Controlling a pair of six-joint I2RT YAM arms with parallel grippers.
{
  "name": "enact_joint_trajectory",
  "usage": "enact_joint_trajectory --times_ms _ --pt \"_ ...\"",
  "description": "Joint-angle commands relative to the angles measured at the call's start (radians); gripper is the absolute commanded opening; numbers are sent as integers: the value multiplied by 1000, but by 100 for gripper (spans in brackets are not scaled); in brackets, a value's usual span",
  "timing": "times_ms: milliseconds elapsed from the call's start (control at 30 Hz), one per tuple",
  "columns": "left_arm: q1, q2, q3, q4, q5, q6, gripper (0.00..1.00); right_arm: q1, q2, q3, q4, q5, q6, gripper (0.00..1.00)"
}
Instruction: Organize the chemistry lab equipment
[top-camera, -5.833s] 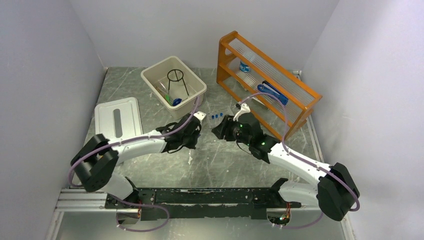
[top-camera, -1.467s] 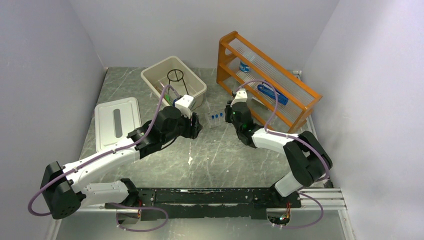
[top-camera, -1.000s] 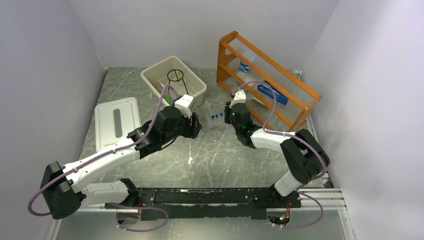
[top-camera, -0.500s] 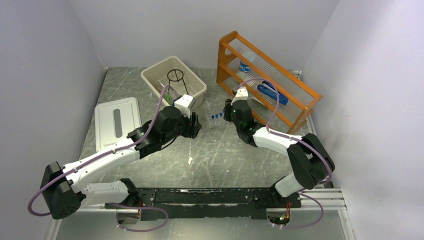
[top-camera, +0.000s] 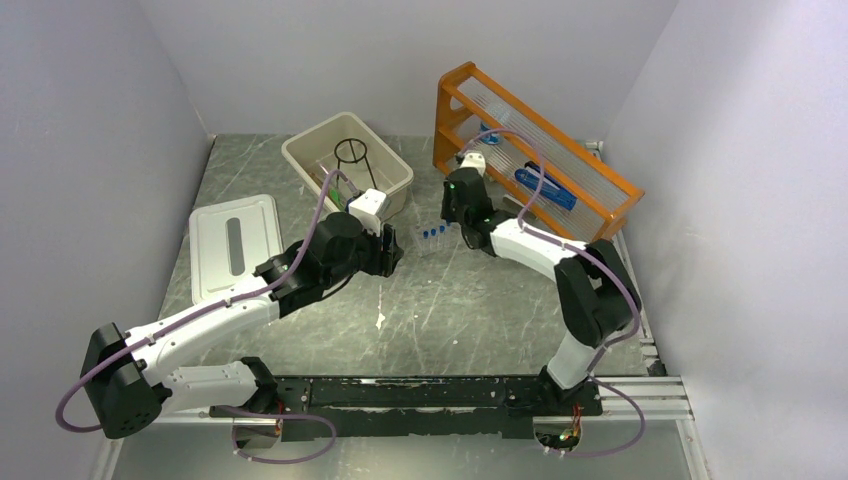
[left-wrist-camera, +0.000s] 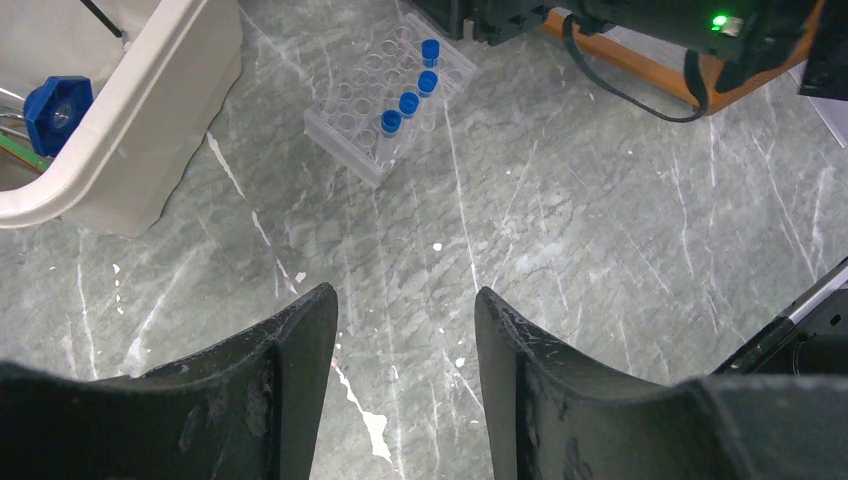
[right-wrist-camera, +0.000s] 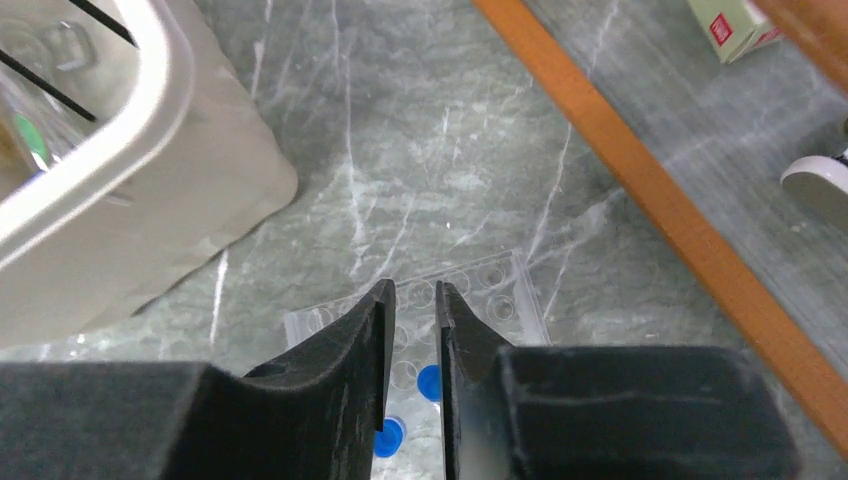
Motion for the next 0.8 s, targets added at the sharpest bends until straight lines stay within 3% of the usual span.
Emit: enact_joint_trajectory --times_ms 0,333,767 --pt "-2 -17 9 -7 -9 -2 57 -9 58 71 -154 -26 8 24" --pt "-2 -2 15 -6 -6 1 57 -11 92 121 -265 -44 -40 18" --pt "-2 -6 12 -6 -10 -1 57 -13 59 129 -345 -129 -48 17"
